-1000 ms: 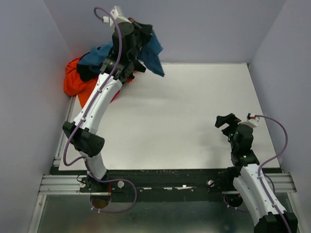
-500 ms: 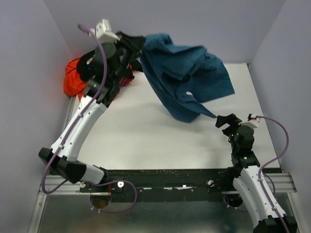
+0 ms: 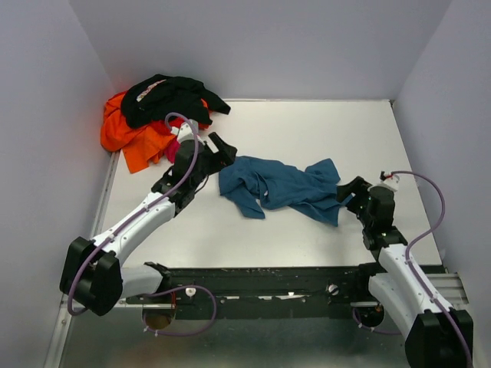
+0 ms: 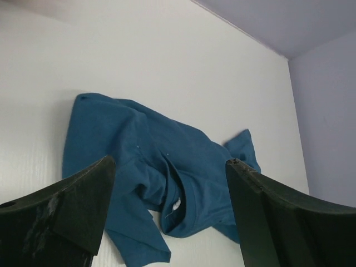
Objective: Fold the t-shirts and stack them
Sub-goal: Move the tshirt to the center of the board
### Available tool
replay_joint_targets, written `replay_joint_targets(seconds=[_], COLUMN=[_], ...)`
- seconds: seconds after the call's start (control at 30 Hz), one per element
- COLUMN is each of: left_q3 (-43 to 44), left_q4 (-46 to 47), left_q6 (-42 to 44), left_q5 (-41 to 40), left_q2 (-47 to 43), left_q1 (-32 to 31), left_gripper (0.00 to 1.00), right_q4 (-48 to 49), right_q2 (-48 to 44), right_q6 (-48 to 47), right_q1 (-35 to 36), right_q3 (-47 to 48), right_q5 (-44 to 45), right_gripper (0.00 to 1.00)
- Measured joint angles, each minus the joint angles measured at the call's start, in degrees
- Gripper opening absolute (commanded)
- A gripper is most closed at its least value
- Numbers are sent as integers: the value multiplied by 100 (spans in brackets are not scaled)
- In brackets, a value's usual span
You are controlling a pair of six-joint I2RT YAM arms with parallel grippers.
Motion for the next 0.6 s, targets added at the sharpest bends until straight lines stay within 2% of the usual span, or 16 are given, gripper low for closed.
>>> replay_joint_targets(seconds=[0.2,0.5,0.6], left_q3=[-4,-26,70], left_q4=[68,-33,63], left_q6=[680,1755,2238], left_q5=[254,413,544], left_q2=[205,584,717], left_q1=[-640,-1250,-1633], left_gripper=[90,88,83], right_q4=[-37,-232,-492], right_q2=[675,1506,1674], right_q6=[17,341,507], right_q1=[0,0,0], right_q3=[341,616,809], right_q5=[-74,-219,-87], right_gripper=[80,79,78])
